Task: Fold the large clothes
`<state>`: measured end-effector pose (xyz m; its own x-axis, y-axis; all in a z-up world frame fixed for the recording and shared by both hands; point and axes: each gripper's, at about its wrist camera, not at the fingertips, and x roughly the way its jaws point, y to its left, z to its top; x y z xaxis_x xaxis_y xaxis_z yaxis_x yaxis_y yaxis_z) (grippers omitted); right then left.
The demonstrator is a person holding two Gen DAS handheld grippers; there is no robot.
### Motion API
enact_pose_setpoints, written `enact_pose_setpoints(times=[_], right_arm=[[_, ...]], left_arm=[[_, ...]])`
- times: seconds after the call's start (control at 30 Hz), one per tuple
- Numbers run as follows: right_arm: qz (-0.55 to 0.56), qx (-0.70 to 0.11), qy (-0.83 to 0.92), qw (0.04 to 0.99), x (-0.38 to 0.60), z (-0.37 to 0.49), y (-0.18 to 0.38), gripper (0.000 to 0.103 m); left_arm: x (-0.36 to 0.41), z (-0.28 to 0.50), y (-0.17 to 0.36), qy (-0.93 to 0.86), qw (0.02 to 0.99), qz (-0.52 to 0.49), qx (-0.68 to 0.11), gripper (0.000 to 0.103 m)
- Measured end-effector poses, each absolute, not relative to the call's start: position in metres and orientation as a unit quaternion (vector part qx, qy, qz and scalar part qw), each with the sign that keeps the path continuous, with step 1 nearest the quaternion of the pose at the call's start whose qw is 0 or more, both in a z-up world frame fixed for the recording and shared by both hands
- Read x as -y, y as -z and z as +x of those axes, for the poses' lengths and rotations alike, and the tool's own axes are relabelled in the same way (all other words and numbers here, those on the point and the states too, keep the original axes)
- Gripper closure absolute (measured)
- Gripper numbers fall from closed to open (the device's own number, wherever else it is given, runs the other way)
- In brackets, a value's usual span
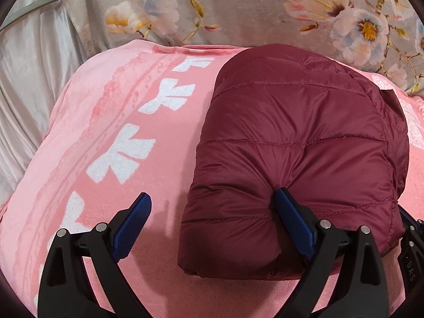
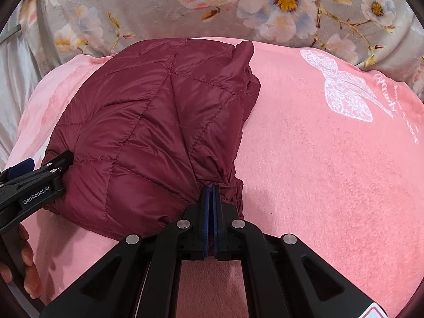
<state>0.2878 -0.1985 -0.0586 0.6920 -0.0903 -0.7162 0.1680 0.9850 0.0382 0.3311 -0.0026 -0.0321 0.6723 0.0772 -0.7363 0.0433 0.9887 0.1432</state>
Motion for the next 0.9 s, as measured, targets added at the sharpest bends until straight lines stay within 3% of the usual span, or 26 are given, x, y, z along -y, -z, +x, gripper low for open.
enact_pose_setpoints(times=[0.33,0.47,0.5,0.57,0.6,0.63,0.9], right_arm=[[0.055,-0.374,0.067,0.923,0.199,0.286,0.061,0.103],[0.066,-0.357,0.06,0.93,0.203,0.276,0.055,0.097],[0.062,-0.351,0.063,0.932,0.201,0.269,0.051,0.091],[0.049,-0.342,0.072,0.936,0.196,0.253,0.045,0.065],[0.041,-0.337,0.082,0.937,0.194,0.244,0.042,0.042],[0.036,-0.331,0.083,0.939,0.192,0.236,0.04,0.035],[0.024,-0.349,0.083,0.933,0.18,0.16,0.05,0.025]], left_arm=[[0.003,0.331,0.036,-0.016,0.916,0.073,-0.394,0.007],[-0.002,0.323,0.033,-0.015,0.922,0.054,-0.383,0.007],[-0.002,0.319,0.03,-0.013,0.923,0.053,-0.381,0.007],[-0.001,0.305,0.024,-0.01,0.927,0.06,-0.37,0.007],[-0.001,0.296,0.022,-0.01,0.929,0.065,-0.363,0.007],[-0.001,0.286,0.02,-0.01,0.931,0.068,-0.358,0.007],[-0.003,0.202,0.037,0.023,0.921,0.063,-0.385,0.007]])
